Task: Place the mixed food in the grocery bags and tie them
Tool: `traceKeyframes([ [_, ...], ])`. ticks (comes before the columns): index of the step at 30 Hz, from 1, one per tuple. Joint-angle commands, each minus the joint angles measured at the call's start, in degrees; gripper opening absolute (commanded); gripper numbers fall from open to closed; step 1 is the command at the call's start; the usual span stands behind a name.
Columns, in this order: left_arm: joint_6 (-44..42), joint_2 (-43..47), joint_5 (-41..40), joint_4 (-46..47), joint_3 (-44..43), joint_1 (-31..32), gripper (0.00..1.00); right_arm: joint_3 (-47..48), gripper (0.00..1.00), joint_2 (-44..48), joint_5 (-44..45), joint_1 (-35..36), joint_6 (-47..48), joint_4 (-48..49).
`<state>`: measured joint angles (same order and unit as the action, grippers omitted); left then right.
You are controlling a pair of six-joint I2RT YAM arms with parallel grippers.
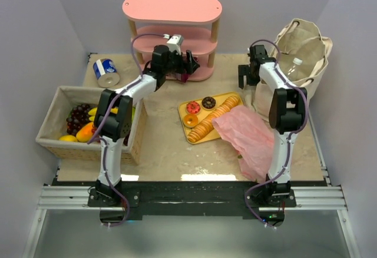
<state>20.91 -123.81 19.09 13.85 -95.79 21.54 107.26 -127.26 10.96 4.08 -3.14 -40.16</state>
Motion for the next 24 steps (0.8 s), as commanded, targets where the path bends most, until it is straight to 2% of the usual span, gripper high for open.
traceKeyframes([
  [1, -1.1, 3.3, -0.3, 4.3, -2.0, -1.9, 0.93, 5.8, 0.99, 0.1, 1.3, -3.9, 4.9, 3.1],
  [4, -1.6, 8.1, 0.7, 3.7, 2.0, -1.5, 0.93, 10.0, 0.98, 1.5, -2.8, -3.9, 4.3, 2.4],
  [7, -3.6, 13.8, 0.8, 2.5, 6.3, -0.7, 0.93, 10.2, 0.95, 5.5, -5.9, -2.5, 3.5, 3.9],
  [13, -6.4, 24.5, -1.4, -1.3, 15.4, 0.3, 0.93, 7.5, 0.95, 11.6, -5.8, 8.2, 3.8, 3.7],
  [20, -7.5, 35.1, -5.0, -5.4, 25.6, 0.3, 0.93, -2.8, 0.94, 22.7, -2.9, 21.0, 1.3, 0.8],
  [24, -6.4, 39.9, -5.9, -7.7, 29.5, 0.2, 0.95, -11.3, 0.94, 32.4, -2.8, 24.7, -1.3, -0.6],
])
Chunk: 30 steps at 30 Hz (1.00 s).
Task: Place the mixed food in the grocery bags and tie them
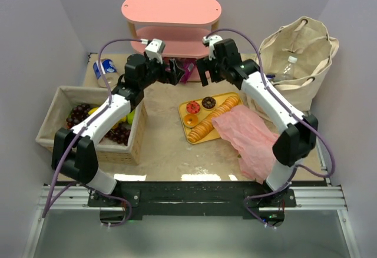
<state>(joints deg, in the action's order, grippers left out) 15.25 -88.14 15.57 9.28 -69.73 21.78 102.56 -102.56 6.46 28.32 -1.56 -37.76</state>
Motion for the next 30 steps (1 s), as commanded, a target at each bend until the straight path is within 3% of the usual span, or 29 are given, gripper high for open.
traceKeyframes([
  [1, -0.3, 4.8, -2.3, -3.6, 4.0, -0.1, 0.95, -8.2, 0.94, 9.2, 1.7, 1.1, -3.3, -4.2],
  [7, 2.2, 8.2, -3.8, -13.1, 5.0, -0.2, 0.95, -20.5, 0.91, 16.0, 8.4, 9.2, -6.9, -11.1],
  [11, 3.9, 10.0, -4.5, -16.5, 6.4, -0.2, 0.95, -23.9, 0.91, 17.7, 12.3, 12.6, -8.6, -12.5],
  [19, 4.8, 11.5, -4.2, -18.2, 7.4, -0.2, 0.95, -25.0, 0.94, 10.9, 23.4, 20.0, -9.1, -15.8],
  [27, 4.3, 12.6, -4.1, -18.9, 6.8, -0.2, 0.95, -27.4, 0.94, 6.8, 33.5, 21.8, -10.2, -15.8],
  [30, 4.3, 12.5, -4.1, -18.9, 5.9, -0.2, 0.95, -27.7, 0.84, 4.6, 37.2, 21.8, -11.9, -18.5],
])
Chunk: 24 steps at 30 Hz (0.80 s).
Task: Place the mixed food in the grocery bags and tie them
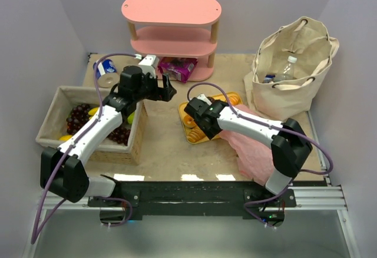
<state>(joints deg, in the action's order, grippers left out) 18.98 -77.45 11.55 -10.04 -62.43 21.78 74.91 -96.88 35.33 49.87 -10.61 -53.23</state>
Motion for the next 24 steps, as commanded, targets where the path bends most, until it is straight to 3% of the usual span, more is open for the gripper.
traceKeyframes([
  [1, 0.5, 1.9, 0.0, 0.3, -1.6, -0.2, 0.95, 1.5, 0.64, -1.9, 9.5, 0.2, -2.7, -5.1],
  [3, 0.1, 2.0, 0.7, 0.3, -2.8, -0.2, 0.95, 4.9, 0.38, -1.8, 9.7, 0.2, -2.7, -7.5],
  [4, -0.4, 1.9, 0.9, 0.4, -3.2, -0.2, 0.95, 9.7, 0.14, -1.3, 9.2, 0.2, -2.6, -9.9],
  [7, -1.7, 2.2, 2.2, 1.2, -4.5, -0.2, 0.95, 22.4, 0.02, -0.6, 7.7, 0.2, -2.7, -14.2],
  [13, -2.6, 4.6, 7.6, 5.8, -6.0, -0.2, 0.96, 52.0, 0.0, -6.0, 7.0, 0.0, -1.9, -24.5],
  [16, -2.5, 5.7, 9.8, 7.6, -6.4, -0.2, 0.96, 58.5, 0.0, -6.9, 1.8, -3.0, -2.2, -22.8],
  [18, -2.2, 6.2, 11.5, 8.0, -6.5, -0.5, 0.97, 54.9, 0.0, -3.6, -8.7, -7.0, -4.8, -19.1],
  [20, -1.5, 6.3, 13.2, 8.6, -6.0, -0.9, 0.97, 44.5, 0.0, -0.3, -17.4, -14.9, -8.7, -10.9],
  [21, -1.3, 6.2, 15.1, 8.6, -5.7, -1.2, 0.98, 40.2, 0.0, 2.8, -26.5, -19.7, -9.9, -7.4],
  [24, -0.2, 5.4, 20.2, 8.4, -4.4, -1.7, 0.98, 25.3, 0.0, 5.0, -34.3, -26.5, -14.3, 2.9],
])
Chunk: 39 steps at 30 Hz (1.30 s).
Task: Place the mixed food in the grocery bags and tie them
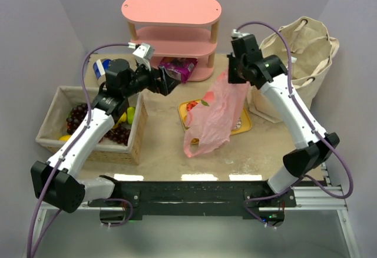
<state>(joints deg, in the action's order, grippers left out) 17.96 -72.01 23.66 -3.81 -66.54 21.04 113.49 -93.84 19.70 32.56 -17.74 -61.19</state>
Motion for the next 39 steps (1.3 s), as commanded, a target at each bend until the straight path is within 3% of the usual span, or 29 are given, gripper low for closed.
traceKeyframes([
  [1, 1.0, -0.3, 9.8, 2.2, 0.5, -0.9, 0.98, -14.4, 0.0, 1.2, -20.7, -10.1, -8.0, 13.2],
  [5, -1.8, -0.9, 12.6, 0.0, 2.9, 0.6, 0.94, -16.9, 0.0, -2.4, -19.8, -11.6, -11.5, 18.8],
  [10, -12.0, -0.9, 5.8, -9.4, 0.4, 10.1, 0.93, -10.2, 0.0, -9.9, -16.0, -12.5, -14.2, 21.2],
  [17, -15.3, -0.1, -0.7, -14.4, 7.1, 19.2, 0.89, -0.3, 0.0, -20.7, -18.1, -14.4, -15.7, 19.4],
  [27, -7.2, 6.3, -23.5, -9.6, 17.0, 19.8, 0.9, -1.3, 0.0, -23.2, -20.8, -16.9, -16.4, 20.2],
  [30, -5.8, 5.0, -24.0, -6.8, 19.0, 19.8, 0.9, -1.3, 0.0, -23.0, -21.2, -17.2, -16.5, 20.5],
  [35, -4.2, 2.6, -15.0, -0.6, 21.4, 19.8, 0.89, -0.9, 0.0, -23.1, -21.4, -17.3, -16.8, 20.4],
  [39, -3.2, -0.2, -18.6, 0.3, 21.9, 19.7, 0.85, -0.8, 0.0, -23.0, -21.5, -17.3, -16.8, 20.5],
])
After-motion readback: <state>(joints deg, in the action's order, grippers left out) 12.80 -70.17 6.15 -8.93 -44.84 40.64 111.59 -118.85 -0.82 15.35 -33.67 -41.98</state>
